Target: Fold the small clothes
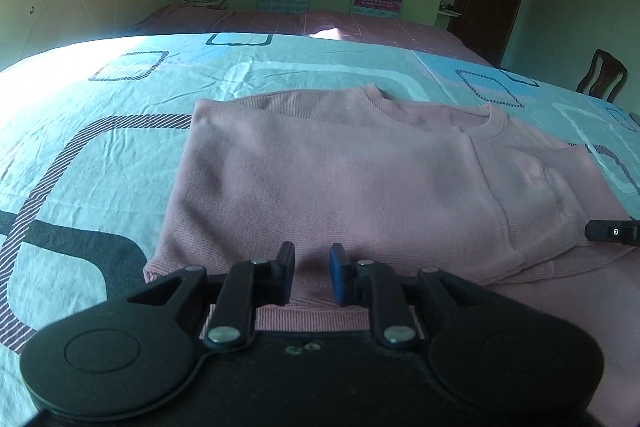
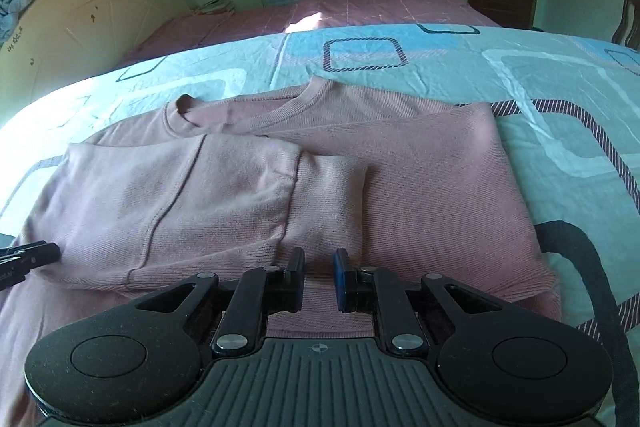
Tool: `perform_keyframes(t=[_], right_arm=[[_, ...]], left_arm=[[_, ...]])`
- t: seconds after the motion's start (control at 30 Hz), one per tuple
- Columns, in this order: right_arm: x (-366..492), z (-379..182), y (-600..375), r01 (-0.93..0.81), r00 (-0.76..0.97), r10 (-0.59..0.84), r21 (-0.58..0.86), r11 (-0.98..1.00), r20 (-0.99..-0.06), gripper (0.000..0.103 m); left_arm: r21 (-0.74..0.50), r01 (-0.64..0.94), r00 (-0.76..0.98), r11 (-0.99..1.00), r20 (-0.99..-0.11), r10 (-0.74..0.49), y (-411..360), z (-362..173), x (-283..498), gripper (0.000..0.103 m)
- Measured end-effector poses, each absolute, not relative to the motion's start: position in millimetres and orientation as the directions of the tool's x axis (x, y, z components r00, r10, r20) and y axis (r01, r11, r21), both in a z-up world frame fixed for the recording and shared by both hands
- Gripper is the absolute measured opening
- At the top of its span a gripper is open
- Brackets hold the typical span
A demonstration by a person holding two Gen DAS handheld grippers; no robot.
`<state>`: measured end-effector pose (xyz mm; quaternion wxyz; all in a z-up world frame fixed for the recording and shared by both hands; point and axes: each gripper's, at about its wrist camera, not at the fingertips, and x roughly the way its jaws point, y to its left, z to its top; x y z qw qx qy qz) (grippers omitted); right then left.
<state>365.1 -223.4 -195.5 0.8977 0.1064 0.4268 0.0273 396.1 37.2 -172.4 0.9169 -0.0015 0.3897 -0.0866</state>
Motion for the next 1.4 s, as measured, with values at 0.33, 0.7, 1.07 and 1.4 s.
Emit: perform_keyframes(t=[0.33,0.7,1.07,1.4], right_arm=[[323.1,-189.0,-182.8,-0.097,0.616,0.257,0.251,0.963,-0.745,0.049],[270.0,-213.3,-189.3,-0.252,0.566,0.249,0.123,0.96,-0.786,0.049],[225.0,-190.0,-204.0,-0.214,0.609,0.279,0.185,0.959,-0.743,0.049],[156.8,-206.1,-157.3,-0.216,0.562,0.221,0.116,0.969,-0.797,0.049]], left_arm=[[-0.103,0.239,0.65,0.966,-0.721,-0.238,-8.1,-162.5,353.5,0.022],[0.043,0.228,0.665,0.973,-0.736,-0.124,-4.9,-187.0,293.2,0.025],[0.02,0.16,0.653,0.987,-0.752,-0.091,31.0,-163.5,237.8,0.022],[-0.02,0.299,0.625,0.954,-0.751,-0.212,29.1,-182.7,172.8,0.025]])
